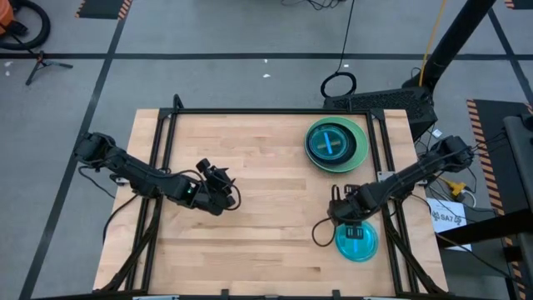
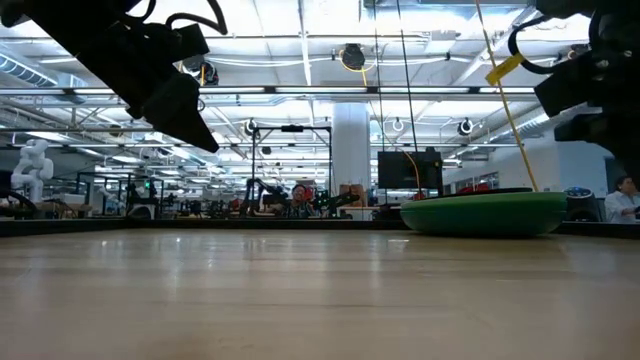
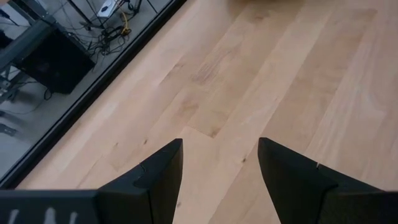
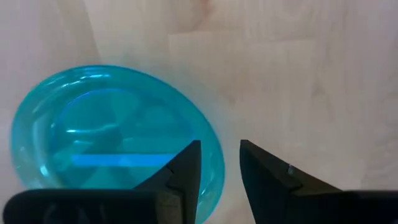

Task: Stack plastic plates
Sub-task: Stack the transparent blue plate on the transparent blue plate

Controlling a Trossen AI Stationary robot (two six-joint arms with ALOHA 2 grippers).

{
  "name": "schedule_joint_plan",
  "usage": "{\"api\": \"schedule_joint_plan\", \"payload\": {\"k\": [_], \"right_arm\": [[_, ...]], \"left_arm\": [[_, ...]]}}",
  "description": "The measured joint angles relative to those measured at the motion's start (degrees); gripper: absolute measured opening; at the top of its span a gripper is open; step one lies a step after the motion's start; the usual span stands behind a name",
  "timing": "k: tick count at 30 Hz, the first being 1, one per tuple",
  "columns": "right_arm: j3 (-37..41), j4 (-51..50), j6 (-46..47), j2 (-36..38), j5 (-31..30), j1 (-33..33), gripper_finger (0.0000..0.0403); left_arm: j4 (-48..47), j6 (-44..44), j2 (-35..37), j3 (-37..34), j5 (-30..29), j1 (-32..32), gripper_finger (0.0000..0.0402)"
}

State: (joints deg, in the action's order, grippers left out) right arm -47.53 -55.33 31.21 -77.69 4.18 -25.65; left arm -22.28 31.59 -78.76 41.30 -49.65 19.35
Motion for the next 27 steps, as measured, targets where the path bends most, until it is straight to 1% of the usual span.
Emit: {"api": "schedule_joint_plan", "payload": {"k": [4, 10, 12, 15, 20, 23, 27], "right_arm": [[0.08, 0.6, -1.83, -0.02, -2.65, -1.04, 0.0102], [0.59, 3.18, 0.08, -0.02, -2.62, -2.42, 0.0104], [0.59, 3.19, 0.7, -0.04, -2.66, -2.99, 0.0114], [0.59, 3.37, 1.06, -0.28, -4.03, -4.07, 0.0138], [0.59, 4.66, 2.04, -3.14, -4.13, -5.58, 0.0179], [0.59, 5.05, 1.5, -6.07, -4.01, -6.44, 0.019], [0.59, 5.02, 1.06, -9.01, -3.93, -6.75, 0.0189]], "left_arm": [[-0.02, -0.85, 0.0, 0.0, 0.01, 0.0, 0.0214], [-0.04, -1.28, 0.0, 0.0, 0.02, 0.0, 0.0214], [-0.04, -1.31, 0.0, 0.0, 0.02, -0.09, 0.0214], [-0.04, -1.03, 0.0, 0.0, 0.02, -0.11, 0.0214], [-0.02, 0.52, 0.0, 0.0, 0.02, -0.11, 0.0214], [-0.02, 1.31, 0.0, 0.0, 0.03, -0.11, 0.0214], [0.04, 1.92, 0.0, 0.0, 0.04, -0.11, 0.0214]]}}
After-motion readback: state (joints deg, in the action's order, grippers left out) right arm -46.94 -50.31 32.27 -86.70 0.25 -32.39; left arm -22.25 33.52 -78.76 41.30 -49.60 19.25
